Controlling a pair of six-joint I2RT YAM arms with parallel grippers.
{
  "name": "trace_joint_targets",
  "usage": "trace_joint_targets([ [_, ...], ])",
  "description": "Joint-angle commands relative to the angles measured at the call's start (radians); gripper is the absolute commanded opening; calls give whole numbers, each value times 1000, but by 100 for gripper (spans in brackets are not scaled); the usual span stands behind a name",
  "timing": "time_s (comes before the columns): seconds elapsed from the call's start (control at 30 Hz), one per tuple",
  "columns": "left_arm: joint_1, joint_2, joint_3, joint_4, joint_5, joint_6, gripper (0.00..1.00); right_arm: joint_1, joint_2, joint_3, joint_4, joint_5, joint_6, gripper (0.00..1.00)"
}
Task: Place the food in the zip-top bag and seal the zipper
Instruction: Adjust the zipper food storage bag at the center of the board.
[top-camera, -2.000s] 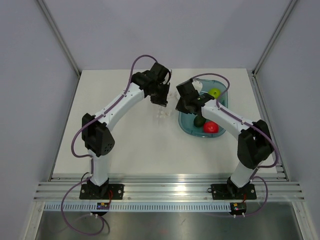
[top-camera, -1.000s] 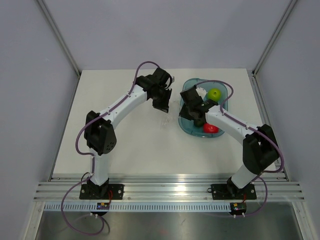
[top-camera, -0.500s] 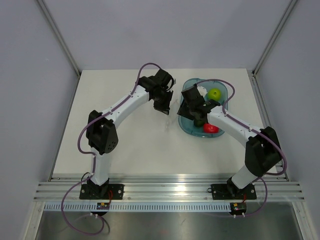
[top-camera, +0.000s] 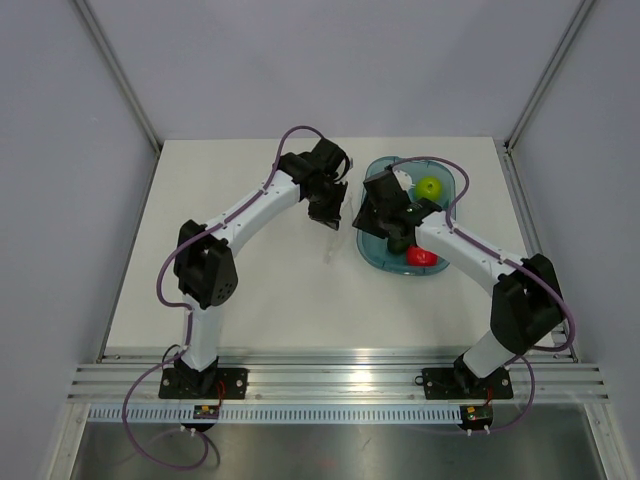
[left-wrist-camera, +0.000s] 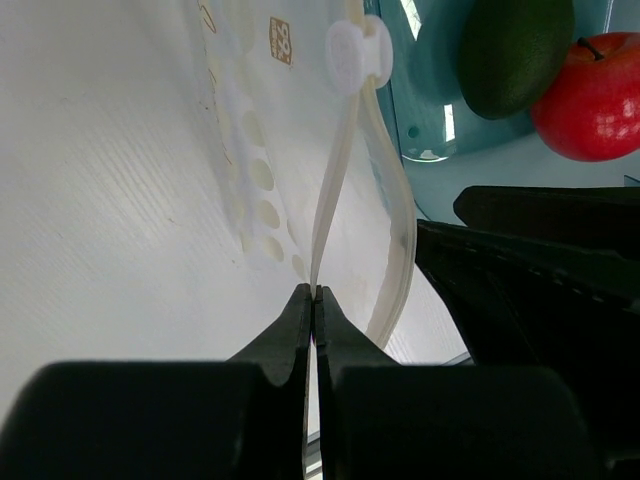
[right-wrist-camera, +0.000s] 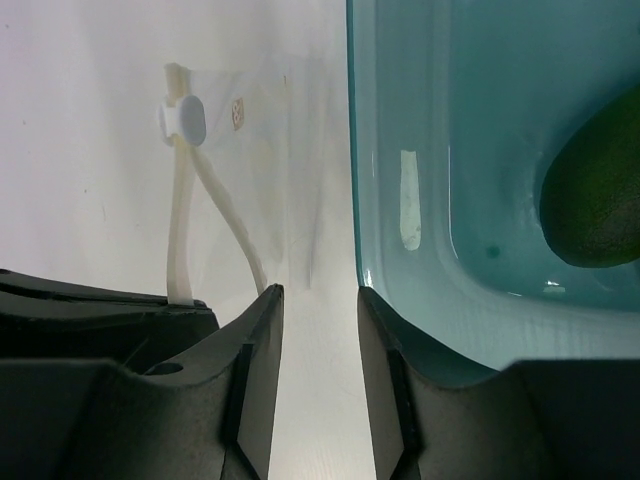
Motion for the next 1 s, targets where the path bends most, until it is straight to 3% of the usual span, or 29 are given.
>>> trace_joint_targets([
  [0.0, -5, -2, 43, 6, -7, 11, 0, -5, 7, 30, 28, -19, -15, 42],
  [0.33, -3, 1, 31, 9, -20, 14, 0, 19, -67, -1, 86, -16, -21, 45],
  [0.6, -5, -22, 22, 10, -15, 17, 0, 19, 45, 70, 86, -31, -53, 42],
  [0.7, -2, -33, 20, 9, -7, 15, 0, 21, 86, 94, 71, -23, -66, 20],
  [0.73, 1, -42, 15, 10, -9, 14, 0, 21, 91, 93, 71, -22, -67, 0],
  [0.97, 76, -67, 44, 36, 19, -8, 0, 30, 18, -11, 125, -68, -60, 0],
])
